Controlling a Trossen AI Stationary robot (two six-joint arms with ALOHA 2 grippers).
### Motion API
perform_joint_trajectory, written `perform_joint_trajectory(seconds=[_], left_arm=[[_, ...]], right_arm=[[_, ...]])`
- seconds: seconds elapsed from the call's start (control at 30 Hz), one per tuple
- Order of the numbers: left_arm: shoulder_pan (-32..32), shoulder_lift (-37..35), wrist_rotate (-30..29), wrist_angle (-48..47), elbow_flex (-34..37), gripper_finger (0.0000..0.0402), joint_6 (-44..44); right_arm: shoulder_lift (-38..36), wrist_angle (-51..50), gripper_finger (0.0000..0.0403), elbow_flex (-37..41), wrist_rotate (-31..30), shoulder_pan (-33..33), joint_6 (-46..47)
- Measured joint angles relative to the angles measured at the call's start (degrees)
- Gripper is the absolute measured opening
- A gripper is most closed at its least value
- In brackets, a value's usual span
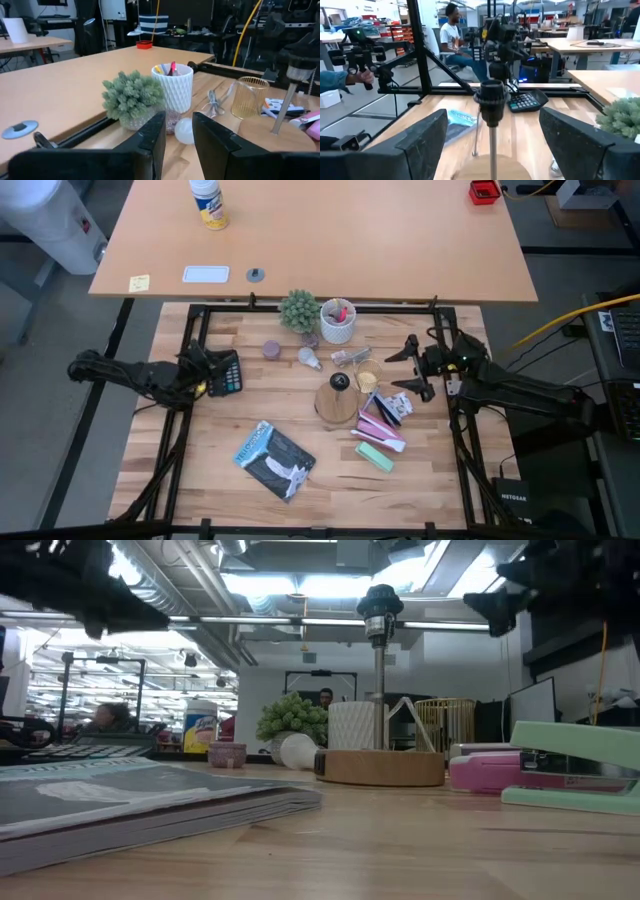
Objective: Screw lightbulb
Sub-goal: Return to Home Position
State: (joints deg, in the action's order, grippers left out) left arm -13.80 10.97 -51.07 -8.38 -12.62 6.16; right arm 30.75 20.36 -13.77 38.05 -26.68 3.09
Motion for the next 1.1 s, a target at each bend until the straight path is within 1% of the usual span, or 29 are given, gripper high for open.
perform_joint_trajectory(seconds=[0.23, 0.3, 0.4, 0.6, 0.73, 1.1], left_arm=[[0.43, -2.39, -0.06, 6.56, 8.63, 0.0088, 0.66], [1.11, -2.91, -0.05, 7.15, 10.4, 0.0088, 2.12], [2.36, -2.86, -0.35, 11.32, 11.86, 0.0088, 1.7], [5.03, -2.61, -0.33, 11.45, 12.04, 0.0088, -2.14], [6.06, -2.24, -0.33, 11.45, 12.04, 0.0088, -4.83], [6.08, -2.16, -0.33, 11.41, 12.04, 0.0088, -5.1]], right_arm=[[0.19, 3.66, 0.0321, 6.62, -2.99, 0.0, 0.1], [0.19, 3.79, 0.0321, 7.99, -3.02, 0.0, 0.11], [0.21, 3.63, 0.0321, 9.7, -3.04, 0.01, 0.76], [0.23, 3.21, 0.0321, 12.9, -3.09, 0.02, 1.35], [0.24, 1.92, 0.0321, 13.06, -3.01, 0.02, 2.4], [0.26, 1.16, 0.0321, 13.19, -3.85, 0.02, 2.54]])
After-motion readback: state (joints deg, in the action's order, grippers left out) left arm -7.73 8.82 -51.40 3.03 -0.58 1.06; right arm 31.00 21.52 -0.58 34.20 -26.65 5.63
